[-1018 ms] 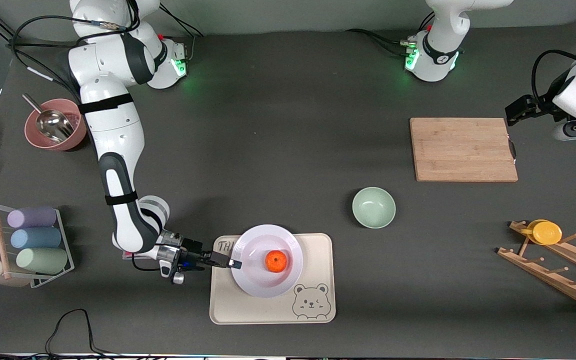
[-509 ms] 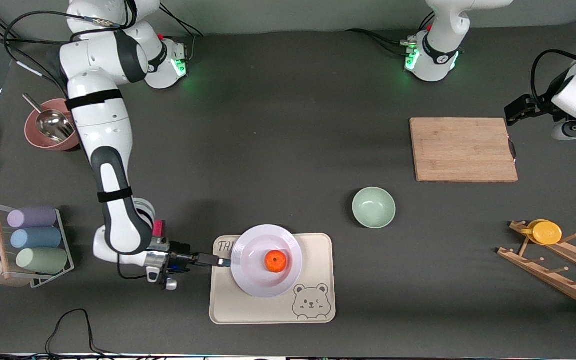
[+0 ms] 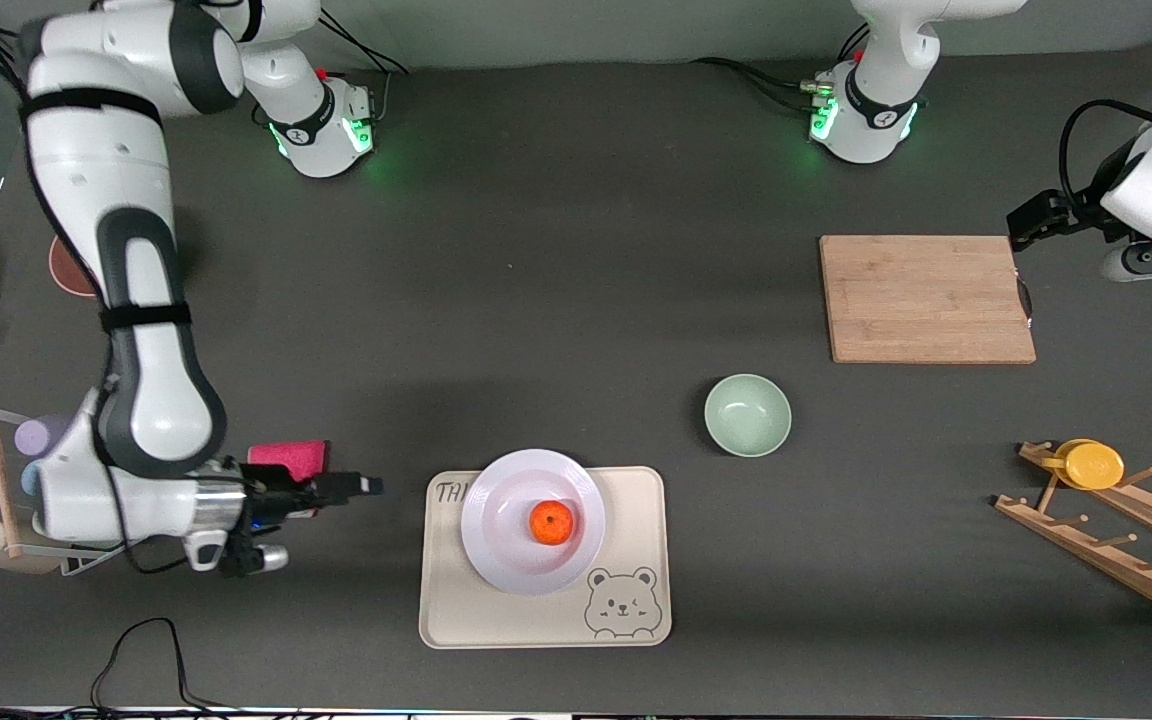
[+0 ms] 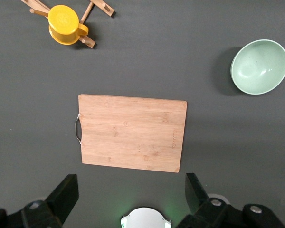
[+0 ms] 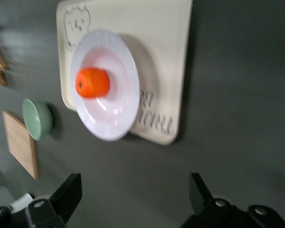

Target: Place orange and plate with both arms

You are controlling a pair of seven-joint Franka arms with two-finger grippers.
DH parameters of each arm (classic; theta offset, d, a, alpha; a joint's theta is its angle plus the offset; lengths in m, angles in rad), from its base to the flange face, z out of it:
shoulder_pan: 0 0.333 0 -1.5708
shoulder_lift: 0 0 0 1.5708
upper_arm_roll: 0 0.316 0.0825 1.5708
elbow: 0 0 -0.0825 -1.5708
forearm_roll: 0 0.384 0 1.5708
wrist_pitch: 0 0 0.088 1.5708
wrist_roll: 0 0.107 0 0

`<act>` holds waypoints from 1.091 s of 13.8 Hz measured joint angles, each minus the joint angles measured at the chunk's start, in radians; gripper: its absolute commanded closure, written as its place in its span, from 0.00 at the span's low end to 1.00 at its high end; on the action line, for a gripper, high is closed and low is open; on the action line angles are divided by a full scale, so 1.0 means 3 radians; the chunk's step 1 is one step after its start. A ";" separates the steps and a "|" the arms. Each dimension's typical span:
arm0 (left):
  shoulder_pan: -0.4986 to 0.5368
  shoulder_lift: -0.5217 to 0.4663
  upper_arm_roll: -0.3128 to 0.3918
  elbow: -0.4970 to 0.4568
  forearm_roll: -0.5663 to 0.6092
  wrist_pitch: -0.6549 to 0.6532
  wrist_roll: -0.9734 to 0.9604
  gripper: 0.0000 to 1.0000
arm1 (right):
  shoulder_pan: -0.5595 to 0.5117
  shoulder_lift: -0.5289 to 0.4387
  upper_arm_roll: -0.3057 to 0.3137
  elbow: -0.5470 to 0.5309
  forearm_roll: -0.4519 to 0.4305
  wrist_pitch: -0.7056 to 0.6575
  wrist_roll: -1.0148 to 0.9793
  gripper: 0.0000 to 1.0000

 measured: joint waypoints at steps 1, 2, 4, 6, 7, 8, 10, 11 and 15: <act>0.0000 0.0001 -0.0013 0.0002 0.0000 -0.0011 -0.0005 0.00 | -0.0013 -0.0238 -0.0003 -0.0036 -0.0239 -0.0201 0.0152 0.00; -0.0001 0.0002 -0.0019 0.0002 0.0000 -0.0019 -0.0007 0.00 | -0.0024 -0.0462 -0.0006 -0.0086 -0.0468 -0.0373 0.0266 0.00; -0.0002 0.0005 -0.0025 0.0004 -0.0001 -0.0025 -0.0008 0.00 | -0.0034 -0.0916 -0.0004 -0.0235 -0.1023 -0.0601 0.0455 0.00; -0.0003 0.0007 -0.0053 0.0006 -0.0002 -0.0027 -0.0021 0.00 | -0.0041 -0.1352 0.0027 -0.0429 -0.1514 -0.0718 0.0569 0.00; -0.0003 0.0008 -0.0071 0.0006 -0.0002 -0.0028 -0.0055 0.00 | -0.0073 -0.1526 0.0059 -0.0521 -0.1661 -0.0769 0.0633 0.00; -0.0004 0.0009 -0.0084 0.0006 -0.0002 -0.0028 -0.0083 0.00 | -0.0149 -0.1684 0.0124 -0.0617 -0.1786 -0.0795 0.0693 0.00; -0.0004 0.0010 -0.0087 0.0006 -0.0002 -0.0029 -0.0104 0.00 | -0.0288 -0.1873 0.0227 -0.0735 -0.1985 -0.0819 0.0773 0.00; -0.0004 0.0010 -0.0087 0.0006 -0.0002 -0.0029 -0.0108 0.00 | -0.0338 -0.1924 0.0257 -0.0771 -0.2036 -0.0819 0.0819 0.00; -0.0002 0.0010 -0.0084 0.0010 0.0003 -0.0029 -0.0118 0.00 | -0.0449 -0.1963 0.0277 -0.0866 -0.2123 -0.0736 0.0865 0.00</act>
